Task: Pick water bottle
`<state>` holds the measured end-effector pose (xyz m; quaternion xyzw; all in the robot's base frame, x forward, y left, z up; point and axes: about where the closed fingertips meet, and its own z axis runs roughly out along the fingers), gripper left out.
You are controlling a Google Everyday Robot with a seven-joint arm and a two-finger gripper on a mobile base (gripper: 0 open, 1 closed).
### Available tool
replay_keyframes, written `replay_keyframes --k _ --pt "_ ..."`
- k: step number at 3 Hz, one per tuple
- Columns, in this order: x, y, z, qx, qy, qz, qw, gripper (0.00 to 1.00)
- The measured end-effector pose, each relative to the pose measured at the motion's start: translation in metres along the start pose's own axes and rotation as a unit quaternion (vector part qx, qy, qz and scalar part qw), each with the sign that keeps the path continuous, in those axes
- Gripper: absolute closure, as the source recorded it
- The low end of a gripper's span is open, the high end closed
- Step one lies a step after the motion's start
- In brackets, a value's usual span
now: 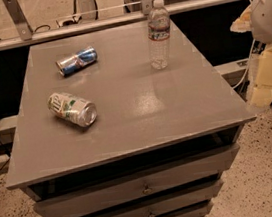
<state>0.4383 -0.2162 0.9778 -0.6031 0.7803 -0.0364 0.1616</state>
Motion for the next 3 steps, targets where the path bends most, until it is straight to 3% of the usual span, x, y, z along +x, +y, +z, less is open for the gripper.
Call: replay_keyframes --k 2,3 --pt "-0.003 -0.014 0.011 0.015 -0.027 0.001 0.9995 0.0" --pt "-0.009 -0.048 0.044 0.038 -0.075 0.035 0.9958 0.0"
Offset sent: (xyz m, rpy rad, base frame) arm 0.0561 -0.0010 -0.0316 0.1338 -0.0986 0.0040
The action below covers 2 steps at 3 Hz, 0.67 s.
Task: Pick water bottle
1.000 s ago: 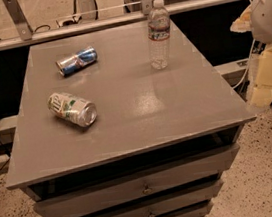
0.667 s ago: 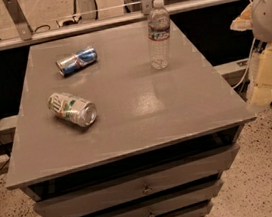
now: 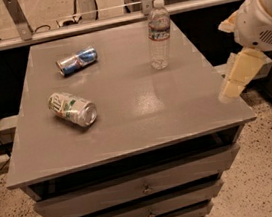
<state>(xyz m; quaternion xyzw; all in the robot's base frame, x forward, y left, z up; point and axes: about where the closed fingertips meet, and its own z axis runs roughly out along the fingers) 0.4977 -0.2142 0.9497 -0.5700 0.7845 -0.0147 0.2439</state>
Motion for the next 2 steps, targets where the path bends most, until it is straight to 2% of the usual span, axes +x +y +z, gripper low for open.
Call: replay_keyframes --k 1,2 --pt "-0.012 -0.041 0.038 0.029 -0.055 0.042 0.9971 0.0" --pt "-0.024 -0.077 0.066 0.05 -0.108 0.08 0.9897 0.0"
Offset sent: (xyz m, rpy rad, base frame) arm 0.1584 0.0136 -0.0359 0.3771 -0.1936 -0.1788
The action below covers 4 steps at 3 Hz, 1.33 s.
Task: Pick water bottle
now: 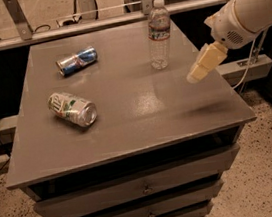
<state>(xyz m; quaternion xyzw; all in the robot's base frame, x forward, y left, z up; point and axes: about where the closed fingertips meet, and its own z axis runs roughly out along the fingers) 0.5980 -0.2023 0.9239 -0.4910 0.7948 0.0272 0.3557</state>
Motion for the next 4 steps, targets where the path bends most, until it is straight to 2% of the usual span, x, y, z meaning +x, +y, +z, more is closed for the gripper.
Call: replay_keyframes --k 1,2,3,4 --pt "-0.017 -0.027 0.036 0.016 -0.068 0.039 0.9968 0.0" --pt "-0.028 -0.039 0.06 0.017 -0.114 0.067 0.9911 0.0" --pt "-0.054 -0.038 0.087 -0.006 -0.165 0.082 0.9829 0.0" --pt "-0.077 -0.038 0.107 -0.029 -0.218 0.096 0.9707 0.0"
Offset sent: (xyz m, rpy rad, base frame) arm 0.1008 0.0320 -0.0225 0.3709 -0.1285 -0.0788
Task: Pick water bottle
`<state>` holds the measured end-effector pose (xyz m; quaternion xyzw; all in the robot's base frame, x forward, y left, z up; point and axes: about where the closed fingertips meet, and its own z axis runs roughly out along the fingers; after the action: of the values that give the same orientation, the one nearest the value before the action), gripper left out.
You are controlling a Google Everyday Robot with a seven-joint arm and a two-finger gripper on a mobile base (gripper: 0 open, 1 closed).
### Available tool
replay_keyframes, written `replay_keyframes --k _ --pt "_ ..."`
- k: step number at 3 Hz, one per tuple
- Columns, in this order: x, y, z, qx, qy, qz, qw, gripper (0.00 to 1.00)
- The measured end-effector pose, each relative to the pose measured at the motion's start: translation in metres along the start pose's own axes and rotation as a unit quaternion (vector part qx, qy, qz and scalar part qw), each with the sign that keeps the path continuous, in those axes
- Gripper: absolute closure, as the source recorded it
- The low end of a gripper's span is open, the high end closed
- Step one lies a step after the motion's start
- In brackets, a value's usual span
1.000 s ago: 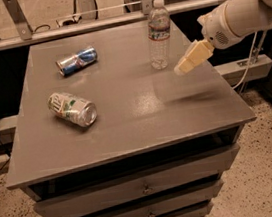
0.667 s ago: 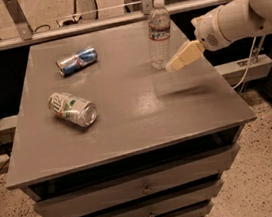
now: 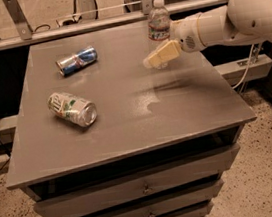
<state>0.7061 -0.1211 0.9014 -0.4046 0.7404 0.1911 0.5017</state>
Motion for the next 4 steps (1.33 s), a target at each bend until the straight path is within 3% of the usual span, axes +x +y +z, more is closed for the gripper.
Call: replay_keyframes --k 1,2,4 --pt "-0.014 0.003 0.018 -0.012 -0.041 0.001 0.9991 0.17" --pt "-0.013 0.0 0.022 -0.009 -0.066 0.002 0.9978 0.41" --pt "-0.018 -0.006 -0.007 0.02 -0.097 -0.015 0.995 0.87"
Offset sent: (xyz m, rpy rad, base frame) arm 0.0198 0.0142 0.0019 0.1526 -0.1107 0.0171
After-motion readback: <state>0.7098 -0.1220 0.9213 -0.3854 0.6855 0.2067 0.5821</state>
